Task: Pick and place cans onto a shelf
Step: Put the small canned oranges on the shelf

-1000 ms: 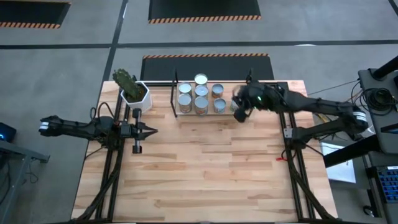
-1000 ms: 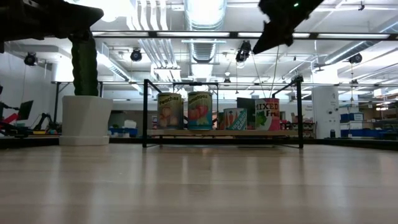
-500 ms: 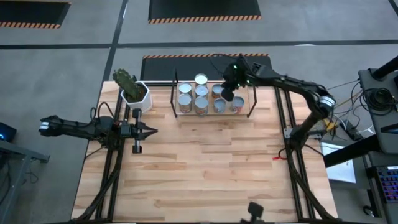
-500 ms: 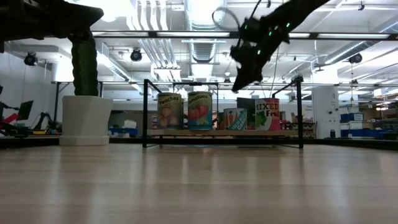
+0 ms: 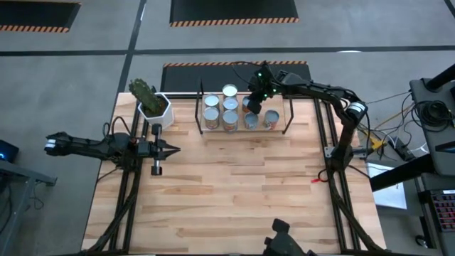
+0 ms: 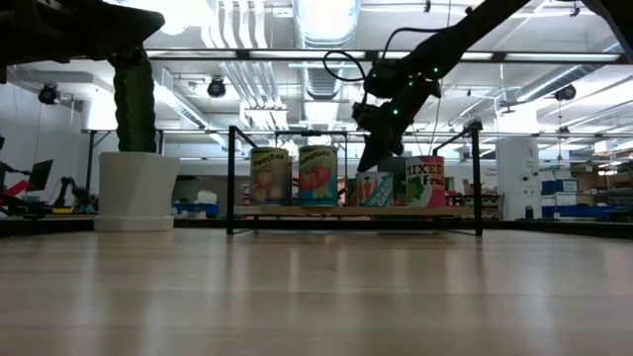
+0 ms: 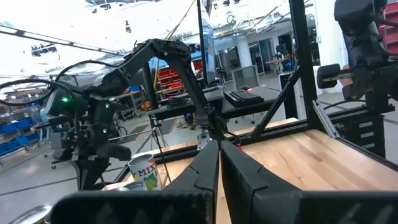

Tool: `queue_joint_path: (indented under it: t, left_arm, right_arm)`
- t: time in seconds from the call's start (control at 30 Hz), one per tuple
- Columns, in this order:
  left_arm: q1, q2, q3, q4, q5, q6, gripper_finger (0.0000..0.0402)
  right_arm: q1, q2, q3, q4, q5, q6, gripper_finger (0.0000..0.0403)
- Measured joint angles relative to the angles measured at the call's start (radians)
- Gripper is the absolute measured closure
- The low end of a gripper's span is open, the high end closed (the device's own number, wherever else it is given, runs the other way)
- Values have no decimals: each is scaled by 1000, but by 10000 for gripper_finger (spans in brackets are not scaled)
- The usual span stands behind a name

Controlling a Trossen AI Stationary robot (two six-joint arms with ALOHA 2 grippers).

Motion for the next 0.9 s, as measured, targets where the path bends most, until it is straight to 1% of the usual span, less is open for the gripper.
queue_joint_path:
  t: [0.47,0.67,0.9]
  left_arm:
    - [0,0,0,0,0,0,402]
    - [0,0,0,0,0,0,402]
    - [0,0,0,0,0,0,402]
  right_arm:
    - [0,0,-65,74,0,18,390]
    - [0,-1,-95,78,0,19,390]
    - [0,-10,-98,38,0,19,390]
